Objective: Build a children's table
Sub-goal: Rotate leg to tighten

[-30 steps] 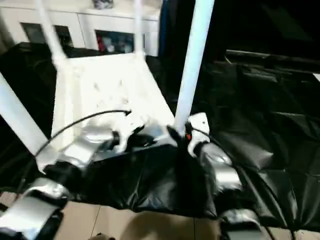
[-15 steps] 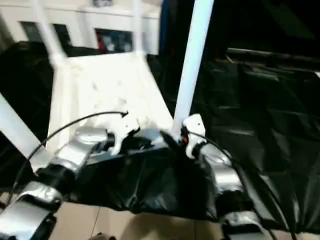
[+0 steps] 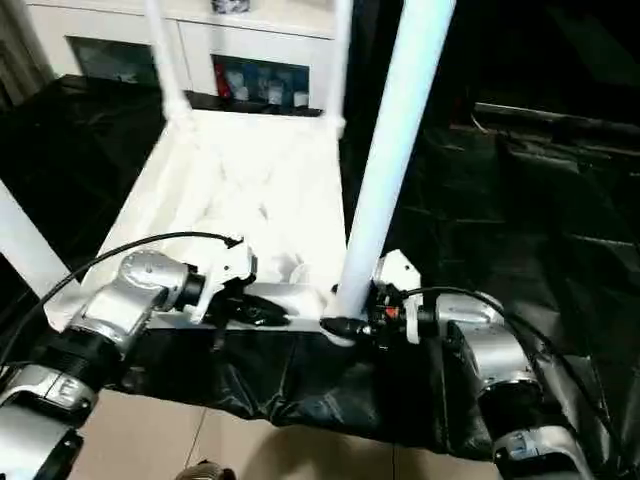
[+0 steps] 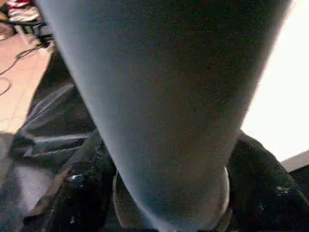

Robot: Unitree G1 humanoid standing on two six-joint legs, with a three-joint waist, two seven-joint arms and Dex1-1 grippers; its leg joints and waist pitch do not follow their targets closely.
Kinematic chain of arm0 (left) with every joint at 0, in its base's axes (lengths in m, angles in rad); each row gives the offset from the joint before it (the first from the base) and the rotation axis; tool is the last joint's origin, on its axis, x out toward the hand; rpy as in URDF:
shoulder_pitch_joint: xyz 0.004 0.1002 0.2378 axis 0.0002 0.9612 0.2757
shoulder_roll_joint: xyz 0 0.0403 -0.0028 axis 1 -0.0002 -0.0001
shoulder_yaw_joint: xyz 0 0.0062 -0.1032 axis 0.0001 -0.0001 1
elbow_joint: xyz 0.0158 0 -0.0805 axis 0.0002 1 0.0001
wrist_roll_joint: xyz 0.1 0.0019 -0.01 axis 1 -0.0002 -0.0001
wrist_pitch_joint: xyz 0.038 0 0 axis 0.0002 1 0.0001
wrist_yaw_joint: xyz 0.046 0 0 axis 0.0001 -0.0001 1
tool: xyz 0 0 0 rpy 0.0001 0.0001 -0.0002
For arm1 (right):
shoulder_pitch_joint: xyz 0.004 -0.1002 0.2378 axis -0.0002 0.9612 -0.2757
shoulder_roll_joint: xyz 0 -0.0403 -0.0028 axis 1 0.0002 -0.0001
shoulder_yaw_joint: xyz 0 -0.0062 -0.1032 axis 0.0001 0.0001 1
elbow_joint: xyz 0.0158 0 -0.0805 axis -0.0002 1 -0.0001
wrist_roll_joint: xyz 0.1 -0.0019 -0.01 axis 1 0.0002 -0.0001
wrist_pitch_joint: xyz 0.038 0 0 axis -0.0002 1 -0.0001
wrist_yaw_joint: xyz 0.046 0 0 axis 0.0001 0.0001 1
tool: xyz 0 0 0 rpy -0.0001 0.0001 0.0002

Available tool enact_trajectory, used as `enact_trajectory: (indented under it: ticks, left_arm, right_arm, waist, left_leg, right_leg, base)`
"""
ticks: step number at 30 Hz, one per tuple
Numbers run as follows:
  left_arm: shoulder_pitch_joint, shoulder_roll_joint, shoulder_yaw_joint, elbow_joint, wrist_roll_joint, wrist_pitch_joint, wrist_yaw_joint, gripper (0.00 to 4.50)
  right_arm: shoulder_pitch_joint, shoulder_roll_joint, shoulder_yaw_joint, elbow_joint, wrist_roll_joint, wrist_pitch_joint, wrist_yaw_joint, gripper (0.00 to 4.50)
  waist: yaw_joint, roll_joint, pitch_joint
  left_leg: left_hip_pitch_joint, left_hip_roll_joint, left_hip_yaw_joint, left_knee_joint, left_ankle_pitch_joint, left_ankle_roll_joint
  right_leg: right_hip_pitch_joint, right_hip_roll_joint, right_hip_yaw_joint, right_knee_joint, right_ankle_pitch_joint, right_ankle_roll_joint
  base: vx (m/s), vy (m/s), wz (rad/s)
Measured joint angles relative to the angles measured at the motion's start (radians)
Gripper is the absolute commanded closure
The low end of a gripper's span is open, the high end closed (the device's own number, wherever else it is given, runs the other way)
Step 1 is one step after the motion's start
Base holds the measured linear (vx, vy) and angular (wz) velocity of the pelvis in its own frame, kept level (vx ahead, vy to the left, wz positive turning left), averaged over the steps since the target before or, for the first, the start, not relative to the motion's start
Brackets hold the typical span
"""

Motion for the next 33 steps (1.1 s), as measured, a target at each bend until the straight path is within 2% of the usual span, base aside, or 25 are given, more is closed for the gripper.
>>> enact_trajectory:
  ticks: [2, 7, 12, 16, 21, 25, 26, 29, 31, 33]
  left_arm:
    - [0.0, 0.002, 0.0, 0.002, -0.002, -0.001, -0.009, 4.5]
    - [0.0, 0.003, 0.0, 0.006, -0.003, -0.006, -0.015, 4.5]
    - [0.0, 0.0, 0.003, 0.01, -0.001, -0.006, -0.003, 4.5]
    - [-0.022, -0.038, 0.021, 0.044, 0.031, 0.0, 0.135, 4.5]
    - [-0.035, -0.123, 0.04, 0.057, 0.07, 0.048, 0.334, 4.5]
    - [-0.038, -0.177, 0.04, 0.047, 0.1, 0.082, 0.444, 4.5]
    - [-0.037, -0.185, 0.039, 0.045, 0.105, 0.085, 0.458, 4.5]
    - [-0.036, -0.197, 0.039, 0.042, 0.107, 0.088, 0.467, 4.5]
    - [-0.035, -0.197, 0.039, 0.038, 0.105, 0.087, 0.463, 4.5]
    - [-0.035, -0.192, 0.04, 0.037, 0.101, 0.083, 0.452, 4.5]
  right_arm:
    - [0.0, -0.002, 0.002, -0.004, 0.001, 0.01, 0.011, 1.83]
    - [0.0, -0.001, 0.005, -0.006, 0.001, 0.011, 0.016, 1.89]
    - [0.017, 0.026, -0.025, -0.004, 0.004, 0.007, -0.007, 1.9]
    - [0.022, 0.117, -0.109, 0.041, 0.011, -0.003, -0.221, 1.91]
    - [-0.019, 0.204, -0.168, 0.108, -0.01, -0.026, -0.528, 1.92]
    - [-0.034, 0.276, -0.204, 0.115, -0.058, -0.041, -0.734, 1.92]
    - [-0.035, 0.284, -0.207, 0.115, -0.068, -0.047, -0.759, 1.36]
    - [-0.034, 0.291, -0.21, 0.11, -0.082, -0.055, -0.78, 1.15]
    - [-0.033, 0.291, -0.21, 0.105, -0.076, -0.055, -0.779, 0.83]
    - [-0.03, 0.287, -0.208, 0.099, -0.075, -0.055, -0.758, 0.76]
  waist:
    - [0.002, 0.0, 0.0]
    - [0.002, 0.0, 0.0]
    - [0.003, 0.0, 0.0]
    - [-0.011, 0.0, 0.0]
    - [-0.036, -0.001, -0.001]
    - [-0.039, 0.002, -0.003]
    - [-0.038, 0.003, -0.004]
    - [-0.036, 0.004, -0.004]
    - [-0.037, 0.005, -0.003]
    - [-0.038, 0.006, -0.003]
  left_leg:
    - [0.0, 0.0, 0.0, 0.0, 0.0, 0.0]
    - [0.0, 0.0, 0.0, 0.0, 0.0, 0.0]
    - [0.001, 0.0, 0.0, 0.0, 0.0, 0.0]
    - [0.003, 0.001, 0.0, 0.002, 0.0, 0.0]
    - [0.004, 0.0, 0.0, 0.004, 0.0, -0.001]
    - [0.005, 0.0, 0.0, 0.001, 0.0, -0.001]
    - [0.005, 0.0, 0.0, 0.0, 0.0, -0.001]
    - [0.005, 0.0, 0.0, -0.002, 0.0, -0.001]
    - [0.004, 0.0, 0.0, -0.003, 0.0, -0.001]
    - [0.004, 0.0, 0.0, -0.003, 0.0, -0.001]
  right_leg:
    - [0.0, 0.0, 0.0, 0.0, 0.0, 0.0]
    - [0.0, 0.0, 0.0, 0.0, 0.0, 0.0]
    - [0.0, 0.0, 0.0, 0.001, 0.0, 0.0]
    - [0.002, 0.0, 0.0, 0.002, 0.0, 0.0]
    - [0.002, 0.0, 0.001, 0.0, -0.001, 0.002]
    - [0.002, 0.0, 0.001, 0.0, 0.001, -0.001]
    - [0.001, 0.0, 0.001, 0.0, 0.001, -0.001]
    - [0.001, 0.0, 0.0, 0.0, 0.001, -0.001]
    - [0.001, 0.0, 0.0, -0.001, 0.001, -0.001]
    - [0.0, 0.0, 0.0, -0.001, 0.001, -0.001]
  base:
    - [0.0, 0.0, 0.0]
    - [0.0, 0.0, 0.0]
    - [0.0, 0.0, 0.0]
    - [0.0, 0.0, 0.0]
    - [0.0, 0.0, 0.0]
    - [0.0, 0.0, 0.0]
    - [0.0, 0.0, 0.0]
    - [0.0, 0.0, 0.0]
    - [0.0, 0.0, 0.0]
    - [0.0, 0.0, 0.0]
